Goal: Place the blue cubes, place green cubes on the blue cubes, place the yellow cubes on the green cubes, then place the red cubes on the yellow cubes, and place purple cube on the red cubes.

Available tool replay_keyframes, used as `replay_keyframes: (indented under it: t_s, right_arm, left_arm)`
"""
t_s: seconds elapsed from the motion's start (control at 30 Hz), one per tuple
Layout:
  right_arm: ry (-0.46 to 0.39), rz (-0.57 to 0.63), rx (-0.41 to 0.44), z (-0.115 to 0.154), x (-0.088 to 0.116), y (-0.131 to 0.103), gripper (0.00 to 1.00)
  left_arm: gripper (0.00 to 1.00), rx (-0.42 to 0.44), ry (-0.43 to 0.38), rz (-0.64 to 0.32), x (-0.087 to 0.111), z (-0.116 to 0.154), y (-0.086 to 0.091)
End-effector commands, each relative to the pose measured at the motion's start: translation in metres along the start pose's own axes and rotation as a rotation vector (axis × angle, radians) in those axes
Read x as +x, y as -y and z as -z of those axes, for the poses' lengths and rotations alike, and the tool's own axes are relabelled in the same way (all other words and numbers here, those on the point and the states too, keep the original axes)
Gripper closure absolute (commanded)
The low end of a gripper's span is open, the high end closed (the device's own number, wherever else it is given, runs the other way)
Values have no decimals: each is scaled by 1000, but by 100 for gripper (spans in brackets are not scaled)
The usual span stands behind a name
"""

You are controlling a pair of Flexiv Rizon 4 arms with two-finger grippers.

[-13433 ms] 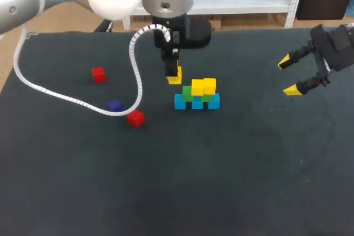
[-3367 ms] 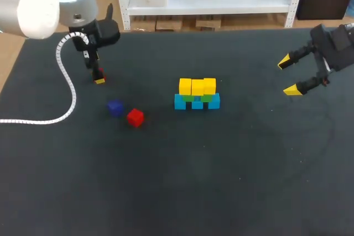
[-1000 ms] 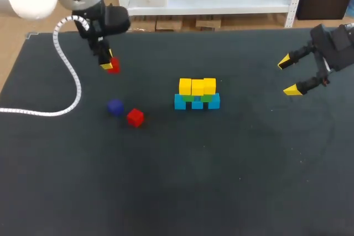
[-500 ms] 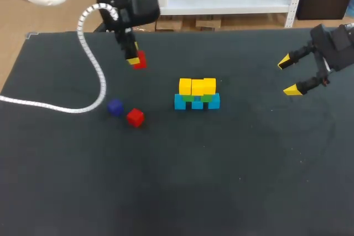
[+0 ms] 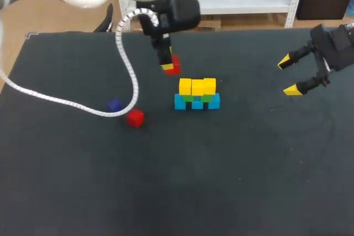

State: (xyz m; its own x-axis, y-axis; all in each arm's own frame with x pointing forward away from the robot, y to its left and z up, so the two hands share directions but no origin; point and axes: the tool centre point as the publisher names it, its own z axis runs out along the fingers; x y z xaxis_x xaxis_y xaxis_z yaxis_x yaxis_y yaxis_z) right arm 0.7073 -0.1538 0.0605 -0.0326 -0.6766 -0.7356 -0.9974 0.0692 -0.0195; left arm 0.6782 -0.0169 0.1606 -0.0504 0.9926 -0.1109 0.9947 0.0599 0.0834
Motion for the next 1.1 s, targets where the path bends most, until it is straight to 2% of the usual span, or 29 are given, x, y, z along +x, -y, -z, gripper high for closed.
replay_keyframes:
  t_s: [0.03,0.47,0.8,1.1]
  right_arm:
    - [2,1,0,0,0,0,0]
    - [2,1,0,0,0,0,0]
    - [2,1,0,0,0,0,0]
    - [2,1,0,0,0,0,0]
  left_arm:
    - [100,6,-14,-14,-17,-5,-2]
    - [100,18,3,-67,-43,-26,-1]
    - [100,40,-6,-79,-44,-38,6]
    - [100,55,-15,-82,-42,-50,3]
